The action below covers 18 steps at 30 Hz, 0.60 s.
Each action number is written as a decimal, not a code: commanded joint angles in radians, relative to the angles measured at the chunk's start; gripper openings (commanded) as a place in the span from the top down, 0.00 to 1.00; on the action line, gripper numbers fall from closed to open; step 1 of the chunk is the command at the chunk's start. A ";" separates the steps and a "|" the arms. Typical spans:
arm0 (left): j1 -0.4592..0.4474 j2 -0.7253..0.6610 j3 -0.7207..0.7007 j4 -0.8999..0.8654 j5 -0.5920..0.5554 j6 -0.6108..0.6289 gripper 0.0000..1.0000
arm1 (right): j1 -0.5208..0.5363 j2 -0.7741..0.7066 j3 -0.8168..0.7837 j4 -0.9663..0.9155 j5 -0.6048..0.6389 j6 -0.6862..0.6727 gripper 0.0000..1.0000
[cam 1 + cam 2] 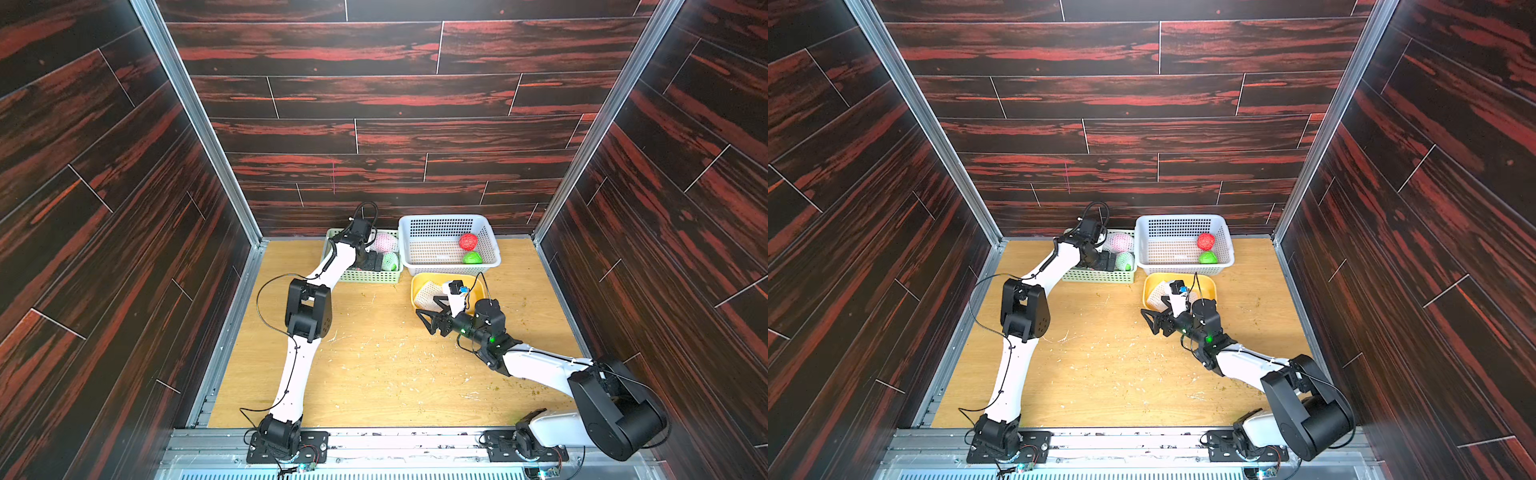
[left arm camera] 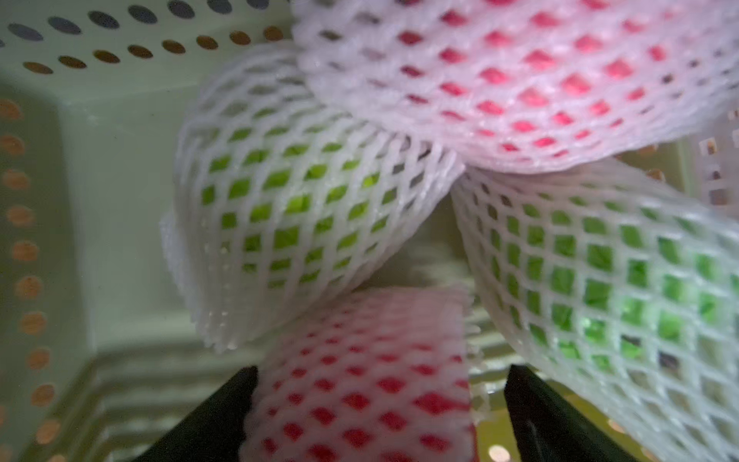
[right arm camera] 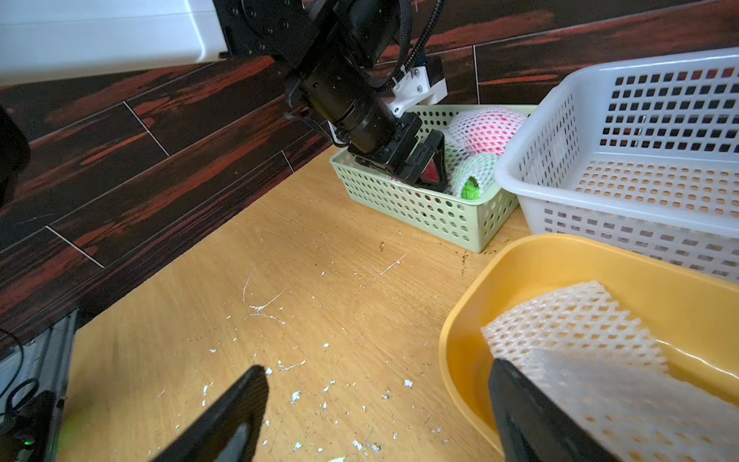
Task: Remove foam nets from apples
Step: Pick up the apple from the basket.
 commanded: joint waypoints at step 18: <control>0.000 -0.034 0.075 -0.052 -0.006 0.010 0.30 | 0.003 0.029 0.054 -0.089 0.073 -0.010 0.10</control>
